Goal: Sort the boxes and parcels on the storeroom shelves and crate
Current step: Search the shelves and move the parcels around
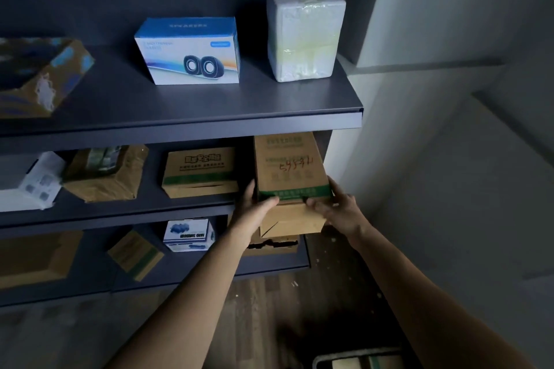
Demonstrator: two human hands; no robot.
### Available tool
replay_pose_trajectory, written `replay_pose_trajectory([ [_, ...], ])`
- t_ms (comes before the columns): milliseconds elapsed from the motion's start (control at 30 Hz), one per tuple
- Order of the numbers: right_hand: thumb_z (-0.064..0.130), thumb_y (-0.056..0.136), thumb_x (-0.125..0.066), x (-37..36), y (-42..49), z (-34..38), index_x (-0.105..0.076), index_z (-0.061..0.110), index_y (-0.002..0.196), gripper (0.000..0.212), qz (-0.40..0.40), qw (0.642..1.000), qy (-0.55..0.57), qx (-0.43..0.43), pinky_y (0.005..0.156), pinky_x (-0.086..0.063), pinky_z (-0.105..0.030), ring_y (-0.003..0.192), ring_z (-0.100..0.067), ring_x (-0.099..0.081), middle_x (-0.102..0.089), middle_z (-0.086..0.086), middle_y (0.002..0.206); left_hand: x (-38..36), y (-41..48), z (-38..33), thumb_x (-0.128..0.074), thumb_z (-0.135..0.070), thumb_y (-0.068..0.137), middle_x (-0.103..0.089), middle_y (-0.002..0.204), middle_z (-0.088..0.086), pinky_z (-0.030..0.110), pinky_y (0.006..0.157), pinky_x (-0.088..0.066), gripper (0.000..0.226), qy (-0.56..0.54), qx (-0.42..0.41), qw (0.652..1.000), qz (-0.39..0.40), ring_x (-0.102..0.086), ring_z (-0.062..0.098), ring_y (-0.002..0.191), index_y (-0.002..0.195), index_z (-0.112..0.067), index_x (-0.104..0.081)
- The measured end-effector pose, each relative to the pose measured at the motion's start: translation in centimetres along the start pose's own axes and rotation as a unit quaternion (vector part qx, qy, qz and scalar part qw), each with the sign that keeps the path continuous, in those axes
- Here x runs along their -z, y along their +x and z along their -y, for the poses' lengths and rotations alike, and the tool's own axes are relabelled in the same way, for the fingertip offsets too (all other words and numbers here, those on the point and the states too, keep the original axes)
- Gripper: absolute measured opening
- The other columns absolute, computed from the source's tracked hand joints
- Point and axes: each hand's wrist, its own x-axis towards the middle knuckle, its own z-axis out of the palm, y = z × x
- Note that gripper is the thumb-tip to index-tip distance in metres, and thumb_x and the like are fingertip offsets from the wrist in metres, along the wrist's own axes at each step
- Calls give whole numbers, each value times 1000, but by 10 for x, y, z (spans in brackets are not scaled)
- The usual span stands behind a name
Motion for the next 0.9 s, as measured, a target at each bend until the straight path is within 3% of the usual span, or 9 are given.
replay_pose_trajectory([
  [67, 63, 55, -83, -5, -13, 27, -39, 48, 138, 95, -32, 999, 8, 1, 98, -52, -47, 116, -25, -56, -50, -4, 130, -7, 7, 6, -66, -20, 90, -55, 125, -4, 42, 104, -42, 50, -31, 3, 997, -67, -51, 18, 118, 136, -22, -46],
  [167, 36, 74, -82, -12, -22, 43, -43, 19, 117, 61, -116, 992, 38, -36, 83, -57, -40, 94, -19, -62, -57, -2, 109, -14, 11, 16, -64, -21, 89, -65, 94, 5, 32, 80, -48, 15, -48, 5, 981, -188, -61, 26, 95, 97, -9, -60],
  [267, 38, 87, -70, -19, -26, 44, -47, 15, 102, 36, -153, 988, 10, -37, 69, -50, -30, 83, -15, -60, -61, -1, 95, -14, 10, 24, -56, -15, 93, -60, 76, 5, 33, 77, -46, 18, -76, 26, 980, -184, -57, 24, 76, 75, -13, -57],
  [333, 40, 95, -58, -22, -26, 44, -52, 13, 100, 28, -146, 989, -3, -14, 69, -45, -27, 83, -17, -59, -63, -4, 96, -14, 11, 25, -53, -13, 95, -63, 87, 4, 35, 85, -50, 14, -78, 35, 988, -130, -58, 18, 81, 86, -13, -63],
  [400, 35, 98, -53, -24, -24, 44, -56, 13, 107, 24, -134, 991, -6, 8, 79, -44, -27, 98, -24, -62, -65, -7, 105, -15, 14, 19, -49, -10, 96, -63, 107, 3, 33, 90, -49, 22, -50, 27, 995, -88, -58, 14, 91, 109, -12, -66],
  [500, 25, 98, -54, -26, -16, 45, -48, 18, 136, 39, -79, 996, -28, 18, 93, -41, -26, 124, -22, -53, -57, -7, 132, -17, 24, 6, -44, -7, 97, -44, 146, 0, 38, 110, -37, 48, -9, 30, 999, -6, -45, 18, 130, 144, -20, -44],
  [567, 23, 98, -53, -29, -12, 47, -37, 23, 147, 51, -42, 998, -47, 10, 100, -42, -30, 128, -21, -50, -52, -7, 140, -14, 30, 2, -43, -9, 98, -31, 156, -1, 41, 115, -31, 56, 30, 34, 998, 32, -32, 19, 141, 150, -26, -32],
  [733, 21, 99, -52, -55, -13, 54, -40, 20, 145, 48, -8, 998, -56, 14, 97, -43, -28, 124, -20, -52, -53, -4, 140, 9, 31, 11, -45, -11, 98, -34, 154, 2, 41, 112, -34, 53, 48, 39, 998, 23, -37, 21, 137, 149, -22, -34],
  [900, 18, 98, -52, -105, -10, 72, -44, 18, 143, 46, 21, 998, -59, 29, 83, -37, -17, 117, -17, -56, -60, -4, 131, 52, 35, 25, -47, -8, 97, -50, 134, 6, 37, 95, -45, 42, 18, 49, 999, -11, -49, 17, 108, 138, -14, -45],
])
